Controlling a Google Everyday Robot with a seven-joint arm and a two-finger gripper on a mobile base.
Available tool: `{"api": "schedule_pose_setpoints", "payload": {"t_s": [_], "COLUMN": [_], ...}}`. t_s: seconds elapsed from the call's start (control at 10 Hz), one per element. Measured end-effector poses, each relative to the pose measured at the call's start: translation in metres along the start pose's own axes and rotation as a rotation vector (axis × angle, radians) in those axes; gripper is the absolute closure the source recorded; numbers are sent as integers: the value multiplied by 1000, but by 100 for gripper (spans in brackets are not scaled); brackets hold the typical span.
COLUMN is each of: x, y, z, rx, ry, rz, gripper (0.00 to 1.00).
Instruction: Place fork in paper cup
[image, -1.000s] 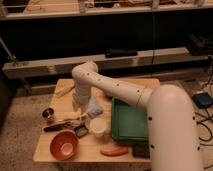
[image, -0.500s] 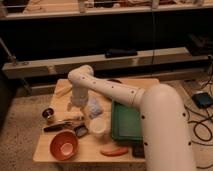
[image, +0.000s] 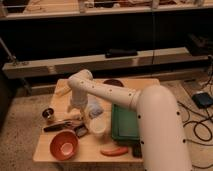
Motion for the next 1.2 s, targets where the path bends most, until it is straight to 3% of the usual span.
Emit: {"api": "schedule_pose_setpoints", "payload": {"t_s": [0.5,0.9,1.2], "x": [12,19,20], "y": [6,8,10], "z": [13,23,27], "rx": [26,7,-16], "ry": [30,39,23], "rz": [-40,-31,-20], "gripper": [32,32,54]}}
